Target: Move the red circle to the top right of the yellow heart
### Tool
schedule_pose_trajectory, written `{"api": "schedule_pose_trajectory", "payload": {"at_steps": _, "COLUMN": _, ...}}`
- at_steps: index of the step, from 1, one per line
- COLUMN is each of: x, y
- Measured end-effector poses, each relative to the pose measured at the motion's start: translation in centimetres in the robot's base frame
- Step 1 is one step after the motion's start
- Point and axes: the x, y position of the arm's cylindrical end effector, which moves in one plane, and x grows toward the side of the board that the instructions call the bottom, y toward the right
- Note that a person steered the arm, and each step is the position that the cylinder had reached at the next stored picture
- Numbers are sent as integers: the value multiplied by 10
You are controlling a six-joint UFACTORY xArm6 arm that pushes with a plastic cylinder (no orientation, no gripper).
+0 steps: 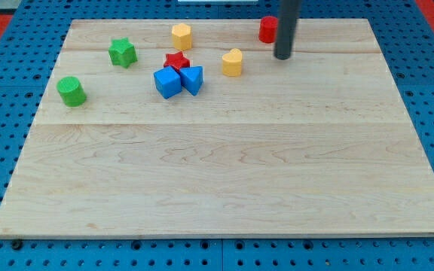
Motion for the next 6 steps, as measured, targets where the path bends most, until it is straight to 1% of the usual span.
{"api": "schedule_pose_trajectory", "payload": {"at_steps": 1, "x": 0, "y": 21}}
{"api": "schedule_pose_trajectory", "payload": {"at_steps": 3, "x": -55, "y": 31}}
{"api": "schedule_pose_trajectory", "payload": {"at_steps": 4, "x": -72, "y": 26}}
{"api": "schedule_pose_trajectory", "payload": {"at_steps": 5, "x": -90, "y": -20}}
{"api": "schedule_pose_trajectory", "payload": {"at_steps": 6, "x": -64, "y": -66}}
